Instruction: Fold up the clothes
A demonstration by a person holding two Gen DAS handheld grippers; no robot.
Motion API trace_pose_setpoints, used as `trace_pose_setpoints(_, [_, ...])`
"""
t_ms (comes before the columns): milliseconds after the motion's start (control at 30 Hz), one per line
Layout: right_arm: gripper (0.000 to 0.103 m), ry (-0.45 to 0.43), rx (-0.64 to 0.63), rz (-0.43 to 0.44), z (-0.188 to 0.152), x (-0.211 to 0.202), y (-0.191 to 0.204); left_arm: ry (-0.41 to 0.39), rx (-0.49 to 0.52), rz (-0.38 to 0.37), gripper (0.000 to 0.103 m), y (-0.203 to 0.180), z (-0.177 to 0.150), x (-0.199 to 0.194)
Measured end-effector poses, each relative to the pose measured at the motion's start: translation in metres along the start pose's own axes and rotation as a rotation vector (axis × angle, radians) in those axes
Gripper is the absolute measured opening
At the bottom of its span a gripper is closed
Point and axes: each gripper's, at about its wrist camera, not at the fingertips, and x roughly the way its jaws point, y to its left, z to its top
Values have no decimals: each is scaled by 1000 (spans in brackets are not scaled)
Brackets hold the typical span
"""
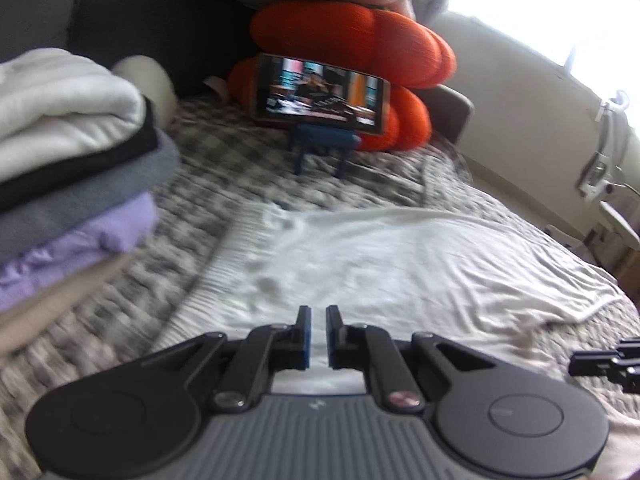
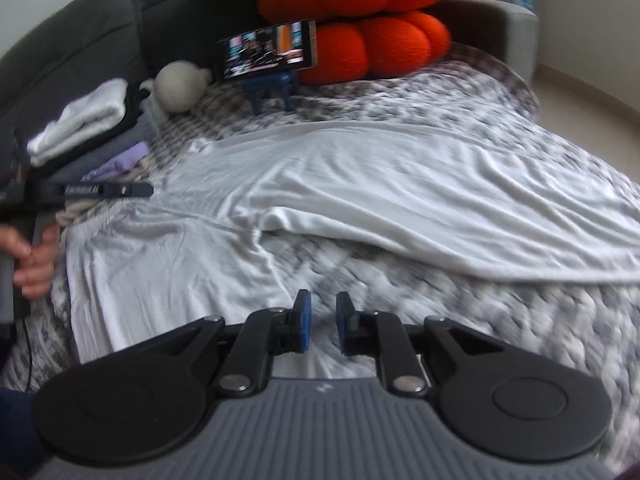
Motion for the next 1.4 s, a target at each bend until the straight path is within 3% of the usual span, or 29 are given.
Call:
trace_pose_setpoints(167, [19,-13,70,-35,-16,-21,-18,41,11,-21,8,-11,-10,15])
trace_pose_setpoints(400, [20,-30,209,-82,-47,-52,-46,17,14,-10,8,-10,-1,31])
trace_pose_setpoints(500, [20,-54,259,-73,-55,-62,-52,35,-41,-13,8,-2,7,27])
trace_pose_setpoints(667, [22,-101,291,-72,-59,-76,-57,-24,-85,34,9,25,6,-11])
trace_pose_setpoints(800, [22,-136,296,-45,-59,-88,-58,-16,-162,72,9,54,-1,-30])
trace_pose_setpoints(1167, [22,-92,273,-46,-76,-93,-50,6,-90,69,13,36,-12,-2])
trace_pose_setpoints(1400, [23,-109,280,-27,-86,-103,-51,10,-93,86,14,30,-19,-23])
